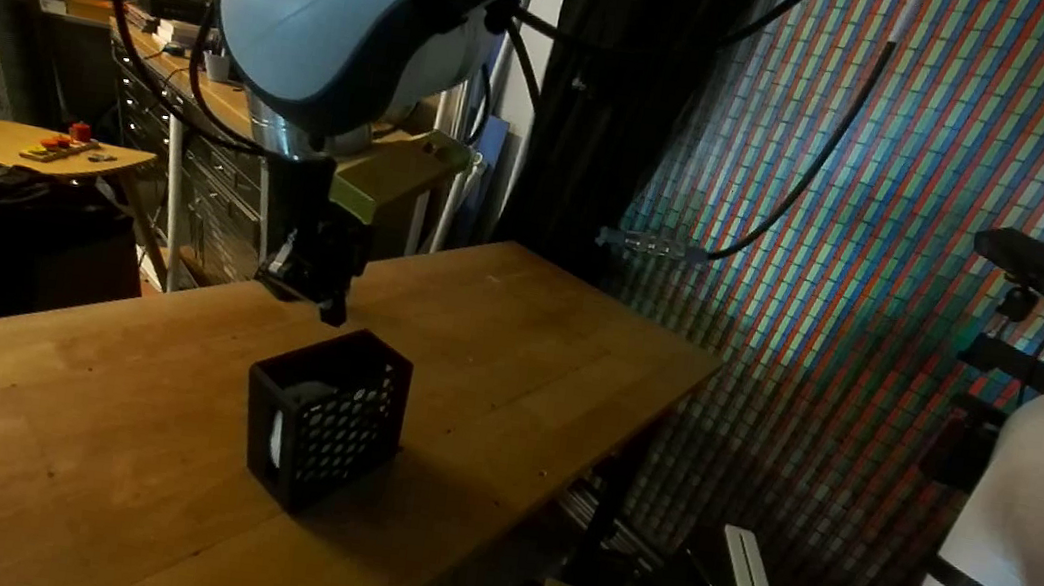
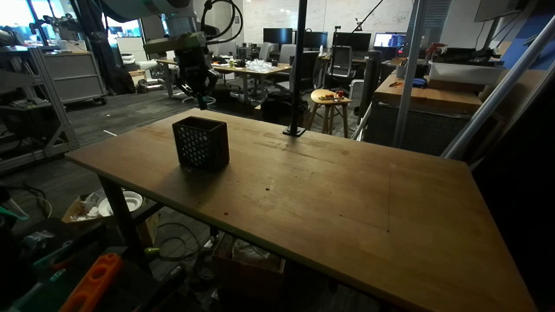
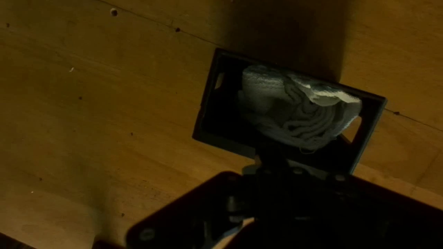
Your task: Put the towel in the box
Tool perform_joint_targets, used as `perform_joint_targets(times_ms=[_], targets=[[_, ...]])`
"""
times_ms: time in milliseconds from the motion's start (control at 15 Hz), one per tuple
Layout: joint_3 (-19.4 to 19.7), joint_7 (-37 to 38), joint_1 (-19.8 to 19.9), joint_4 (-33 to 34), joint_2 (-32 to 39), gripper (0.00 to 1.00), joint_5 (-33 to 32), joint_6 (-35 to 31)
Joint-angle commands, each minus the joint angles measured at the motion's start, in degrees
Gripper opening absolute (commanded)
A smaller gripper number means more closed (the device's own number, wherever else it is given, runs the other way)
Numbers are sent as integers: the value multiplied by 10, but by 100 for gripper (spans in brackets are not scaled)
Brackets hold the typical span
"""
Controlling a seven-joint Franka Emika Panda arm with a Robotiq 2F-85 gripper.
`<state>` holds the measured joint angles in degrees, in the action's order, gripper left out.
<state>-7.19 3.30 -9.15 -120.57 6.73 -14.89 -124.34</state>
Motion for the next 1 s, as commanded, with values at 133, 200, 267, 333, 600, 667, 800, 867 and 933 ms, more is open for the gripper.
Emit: perform_joint_targets(times_ms=[133, 200, 267, 333, 600, 667, 800, 867, 933], targets=[[-12, 50, -17, -5, -13, 3, -6, 6], [-15, 57, -19, -9, -14, 3, -5, 3], [-16, 63, -22, -12, -14, 3, -4, 1], [-19, 70, -23, -16, -15, 3, -3, -1], [-24, 90, -30, -30, -15, 3, -3, -6], [-25, 92, -31, -33, -15, 3, -4, -7], [-25, 94, -32, -39, -14, 3, -4, -7], [-25, 93, -32, -42, -12, 3, -2, -8], [-25, 93, -32, -45, -11, 3, -1, -10]])
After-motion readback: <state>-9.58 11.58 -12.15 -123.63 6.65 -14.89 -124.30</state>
